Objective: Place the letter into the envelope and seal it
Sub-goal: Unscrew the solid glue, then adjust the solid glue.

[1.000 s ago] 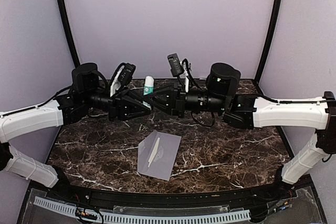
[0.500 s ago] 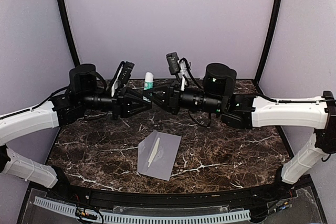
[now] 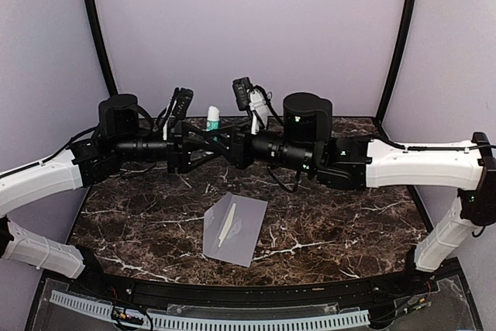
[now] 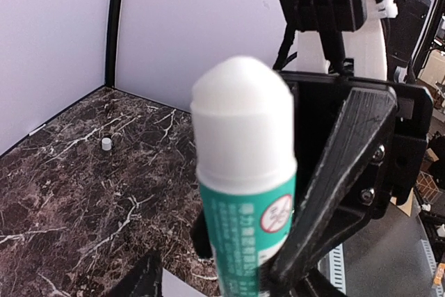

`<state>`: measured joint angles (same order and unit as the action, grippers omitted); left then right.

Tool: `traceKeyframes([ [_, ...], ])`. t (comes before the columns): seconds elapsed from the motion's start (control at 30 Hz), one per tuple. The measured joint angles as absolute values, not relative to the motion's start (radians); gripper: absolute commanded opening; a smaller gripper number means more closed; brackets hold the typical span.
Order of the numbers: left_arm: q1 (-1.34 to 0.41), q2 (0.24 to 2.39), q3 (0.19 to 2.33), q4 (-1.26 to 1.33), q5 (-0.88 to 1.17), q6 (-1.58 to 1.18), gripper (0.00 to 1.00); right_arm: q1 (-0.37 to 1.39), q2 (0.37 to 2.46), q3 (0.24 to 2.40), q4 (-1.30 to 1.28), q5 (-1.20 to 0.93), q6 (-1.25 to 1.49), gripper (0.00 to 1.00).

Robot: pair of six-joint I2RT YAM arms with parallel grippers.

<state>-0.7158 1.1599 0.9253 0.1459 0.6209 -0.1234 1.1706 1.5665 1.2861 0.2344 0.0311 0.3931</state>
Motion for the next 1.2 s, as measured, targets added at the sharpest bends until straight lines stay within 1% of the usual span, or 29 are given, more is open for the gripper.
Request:
traceKeyframes([
  [0.03,-0.715,1.16,0.925,0.148,0.631,-0.118,0.73,1.171,1.562,1.285,0.231,0.031,0.393,0.03],
  [0.13,-0.712,1.156,0.926,0.15,0.666,-0.117,0.75,1.163,1.536,1.269,0.22,0.015,0.394,0.03],
  [0.23,-0.712,1.134,0.924,0.158,0.678,-0.141,0.75,1.135,1.496,1.239,0.214,-0.046,0.39,0.03],
  [0.47,-0.712,1.045,0.851,0.317,0.7,-0.376,0.75,1.07,1.419,1.185,0.191,-0.251,0.353,0.04],
  [0.7,-0.717,1.067,0.848,0.381,0.727,-0.517,0.75,1.068,1.417,1.185,0.159,-0.449,0.33,0.03],
  [1.07,-0.773,1.121,0.848,0.398,0.763,-0.555,0.75,1.068,1.465,1.191,0.128,-0.549,0.331,0.04],
  [1.13,-0.783,1.122,0.848,0.398,0.766,-0.554,0.69,1.068,1.472,1.2,0.112,-0.558,0.331,0.04],
  [1.17,-0.785,1.124,0.848,0.397,0.767,-0.554,0.63,1.068,1.474,1.203,0.107,-0.561,0.331,0.04],
  [1.2,-0.788,1.126,0.848,0.397,0.767,-0.554,0.61,1.068,1.475,1.205,0.103,-0.564,0.331,0.04],
])
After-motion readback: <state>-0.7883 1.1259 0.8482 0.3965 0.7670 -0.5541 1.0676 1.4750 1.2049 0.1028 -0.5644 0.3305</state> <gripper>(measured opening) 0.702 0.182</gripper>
